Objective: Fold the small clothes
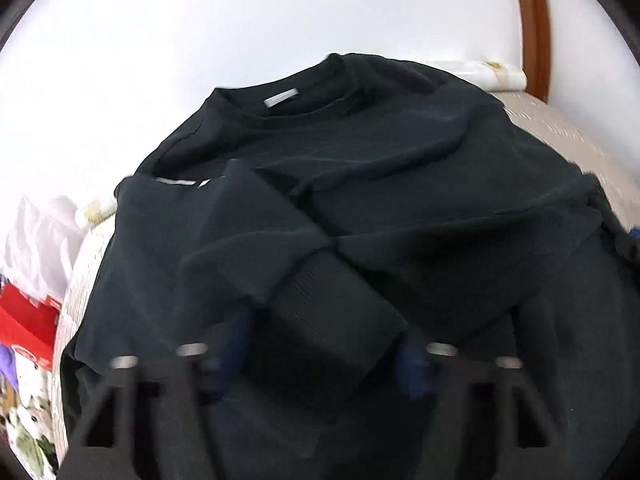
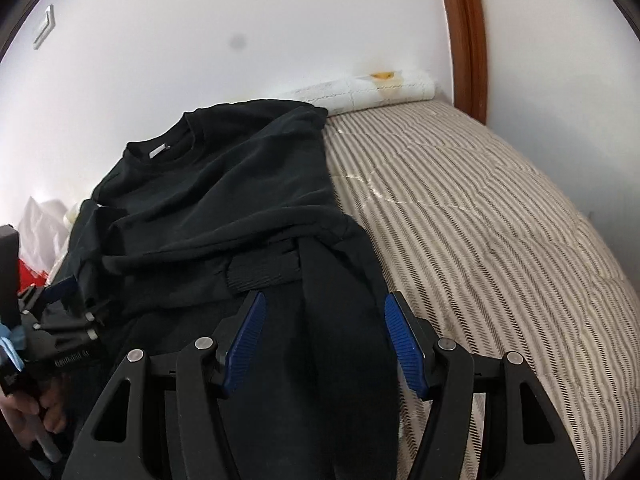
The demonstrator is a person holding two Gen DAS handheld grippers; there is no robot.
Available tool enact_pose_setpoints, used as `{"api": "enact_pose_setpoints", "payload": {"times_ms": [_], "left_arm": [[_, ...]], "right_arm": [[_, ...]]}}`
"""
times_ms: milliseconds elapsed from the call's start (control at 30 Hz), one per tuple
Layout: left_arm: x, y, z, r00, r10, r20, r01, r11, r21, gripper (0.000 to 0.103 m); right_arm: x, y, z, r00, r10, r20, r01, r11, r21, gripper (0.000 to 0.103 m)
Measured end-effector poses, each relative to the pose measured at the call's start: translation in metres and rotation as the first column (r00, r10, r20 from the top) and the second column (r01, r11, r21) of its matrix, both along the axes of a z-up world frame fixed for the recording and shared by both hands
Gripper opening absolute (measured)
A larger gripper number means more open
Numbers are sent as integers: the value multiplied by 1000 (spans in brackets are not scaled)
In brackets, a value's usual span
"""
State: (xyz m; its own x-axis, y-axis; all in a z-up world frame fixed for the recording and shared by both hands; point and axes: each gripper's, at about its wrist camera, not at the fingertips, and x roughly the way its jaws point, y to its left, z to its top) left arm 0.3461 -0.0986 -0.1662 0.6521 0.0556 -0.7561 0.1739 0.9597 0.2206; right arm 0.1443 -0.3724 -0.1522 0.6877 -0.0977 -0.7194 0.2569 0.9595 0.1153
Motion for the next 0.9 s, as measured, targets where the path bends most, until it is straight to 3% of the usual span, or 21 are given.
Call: {"api": "enact_pose_setpoints", "payload": {"times_ms": [33, 67, 133, 200, 367, 433, 667, 700, 767, 833, 900], "left_arm": [[2, 10, 5, 1000, 5, -12, -5, 999, -39, 28], [4, 19, 9, 1000, 6, -22, -8, 997, -76, 22], [11, 46, 21, 998, -2, -58, -10, 979, -204, 19], [14, 77, 37, 998, 34, -58, -48, 960, -276, 18], [20, 153, 63, 988, 153, -24, -153, 931, -332, 17], [22, 175, 64, 981, 192, -15, -187, 930, -317, 17], [20, 244, 43, 961, 264, -78, -274, 891, -361, 17], [17, 246, 41, 961, 264, -86, -277, 884, -376, 19], [15, 255, 34, 964, 239, -114, -265, 864, -428, 44], [16, 257, 28, 971, 206, -124, -240, 845, -478, 51], [16, 256, 24, 976, 171, -135, -217, 832, -511, 51]], "right_arm": [[0, 0, -1, 1000, 6, -1, -6, 1000, 4, 62], [0, 0, -3, 1000, 12, -6, -12, 1000, 8, 61], [1, -1, -5, 1000, 14, -11, -14, 1000, 14, 61], [1, -2, -5, 1000, 15, -7, -15, 1000, 21, 61], [0, -4, -5, 1000, 27, 8, -27, 999, 33, 62], [-1, -2, -4, 1000, 29, 10, -29, 999, 22, 62], [-1, 30, 24, 998, 66, 4, -65, 986, -156, 61], [0, 40, 30, 996, 88, 8, -85, 980, -181, 61], [5, 59, 39, 989, 145, 7, -139, 964, -227, 62], [12, 76, 42, 979, 202, -8, -198, 951, -238, 64], [24, 94, 39, 963, 268, -30, -268, 934, -235, 64]]}}
